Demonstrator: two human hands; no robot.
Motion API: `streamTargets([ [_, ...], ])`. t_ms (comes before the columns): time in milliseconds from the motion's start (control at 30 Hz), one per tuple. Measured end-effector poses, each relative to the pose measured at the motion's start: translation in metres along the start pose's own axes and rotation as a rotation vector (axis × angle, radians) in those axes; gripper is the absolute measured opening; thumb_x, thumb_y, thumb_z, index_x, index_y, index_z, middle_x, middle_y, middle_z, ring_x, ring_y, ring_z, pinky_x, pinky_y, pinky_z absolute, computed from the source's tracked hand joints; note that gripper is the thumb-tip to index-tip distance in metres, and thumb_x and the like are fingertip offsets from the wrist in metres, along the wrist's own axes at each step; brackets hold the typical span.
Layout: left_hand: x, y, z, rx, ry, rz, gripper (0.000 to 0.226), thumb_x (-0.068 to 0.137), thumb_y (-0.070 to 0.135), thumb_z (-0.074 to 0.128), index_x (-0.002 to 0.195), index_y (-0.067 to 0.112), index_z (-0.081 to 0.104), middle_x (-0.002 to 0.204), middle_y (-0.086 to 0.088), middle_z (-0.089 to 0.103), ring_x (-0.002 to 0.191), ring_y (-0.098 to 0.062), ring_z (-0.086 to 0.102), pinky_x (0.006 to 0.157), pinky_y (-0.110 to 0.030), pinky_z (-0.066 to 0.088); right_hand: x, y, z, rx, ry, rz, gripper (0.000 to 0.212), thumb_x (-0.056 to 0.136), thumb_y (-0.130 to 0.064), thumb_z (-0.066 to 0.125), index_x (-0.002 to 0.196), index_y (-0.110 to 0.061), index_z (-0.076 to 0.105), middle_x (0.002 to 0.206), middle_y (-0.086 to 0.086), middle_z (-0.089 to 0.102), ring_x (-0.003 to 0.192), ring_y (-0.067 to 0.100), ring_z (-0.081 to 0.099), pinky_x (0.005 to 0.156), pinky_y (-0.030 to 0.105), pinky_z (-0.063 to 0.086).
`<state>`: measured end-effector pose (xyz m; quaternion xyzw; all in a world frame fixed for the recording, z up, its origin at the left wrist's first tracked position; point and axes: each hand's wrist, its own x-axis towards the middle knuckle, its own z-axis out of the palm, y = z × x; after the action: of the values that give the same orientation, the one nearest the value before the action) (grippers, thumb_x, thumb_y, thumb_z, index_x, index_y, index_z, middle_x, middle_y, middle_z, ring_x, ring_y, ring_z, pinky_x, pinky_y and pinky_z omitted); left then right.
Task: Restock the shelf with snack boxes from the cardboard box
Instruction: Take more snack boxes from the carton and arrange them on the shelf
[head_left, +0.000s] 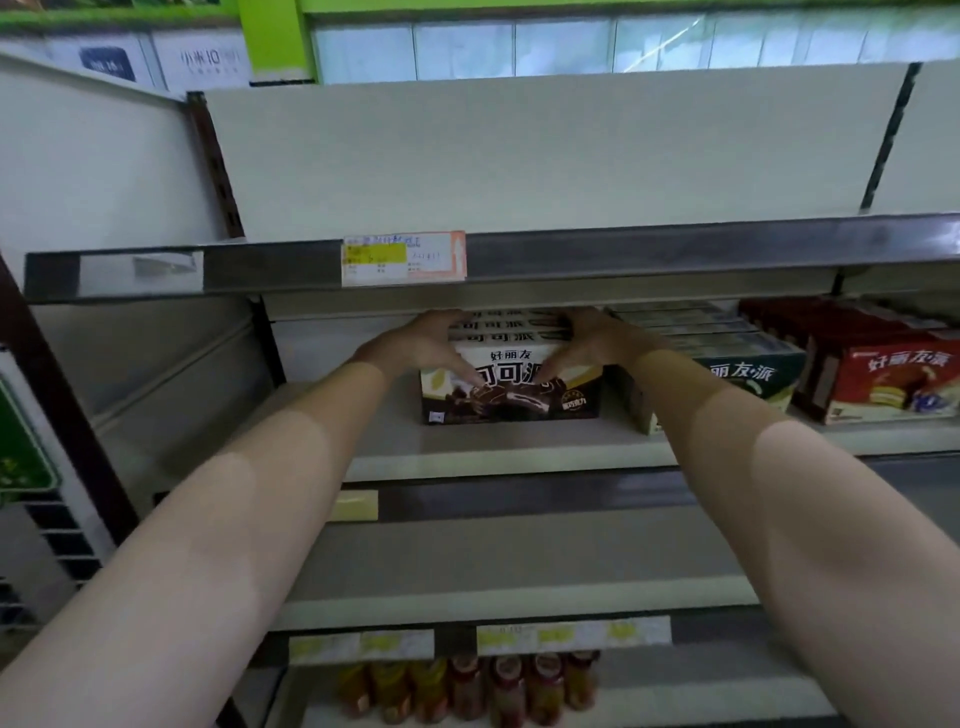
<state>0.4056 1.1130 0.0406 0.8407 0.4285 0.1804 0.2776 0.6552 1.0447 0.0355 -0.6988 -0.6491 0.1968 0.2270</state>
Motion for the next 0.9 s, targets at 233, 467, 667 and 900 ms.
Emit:
streamTargets([
  [233, 0.000, -0.001, -0.002, -0.008, -0.002, -0.003, 0.106, 0.063, 0.022, 0.093, 0.152, 0.017, 0.035, 0.155, -0.003, 0.039, 0.138, -0.020, 0.040, 0.107, -0.024, 0.036, -0.005, -0.007, 0.000, -0.015, 0.022, 0.001, 0.121, 0.037, -0.054, 0.094, 0.145, -0.028, 0.045, 0.142, -0.001, 0.054, 0.130, 0.025, 0.050, 0.107, 0.040, 0.043],
  [467, 0.002, 0.001, 0.003, -0.048, 0.047, -0.004, 0.104, 0.061, 0.016, 0.094, 0.149, 0.013, 0.040, 0.151, -0.004, 0.044, 0.137, -0.019, 0.042, 0.099, -0.018, 0.034, -0.004, 0.001, -0.001, 0.066, 0.040, -0.030, 0.102, 0.050, -0.033, 0.098, 0.140, -0.022, 0.052, 0.132, -0.005, 0.060, 0.123, 0.018, 0.054, 0.096, 0.028, 0.043],
  [667, -0.004, -0.001, 0.005, -0.076, 0.064, 0.007, 0.107, 0.058, 0.020, 0.096, 0.149, 0.018, 0.040, 0.152, -0.003, 0.044, 0.137, -0.018, 0.043, 0.102, -0.020, 0.037, -0.009, -0.006, -0.001, -0.018, 0.006, 0.016, 0.114, 0.056, -0.042, 0.093, 0.152, -0.026, 0.034, 0.148, 0.001, 0.045, 0.136, 0.028, 0.043, 0.109, 0.039, 0.039],
  [900, -0.007, 0.002, 0.005, -0.032, 0.109, 0.004, 0.094, 0.061, 0.018, 0.094, 0.143, 0.013, 0.048, 0.145, -0.002, 0.050, 0.133, -0.018, 0.046, 0.093, -0.013, 0.033, -0.008, -0.003, 0.004, -0.045, 0.047, 0.027, 0.139, 0.020, -0.067, 0.090, 0.144, -0.027, 0.043, 0.139, -0.003, 0.056, 0.129, 0.023, 0.052, 0.111, 0.044, 0.041],
])
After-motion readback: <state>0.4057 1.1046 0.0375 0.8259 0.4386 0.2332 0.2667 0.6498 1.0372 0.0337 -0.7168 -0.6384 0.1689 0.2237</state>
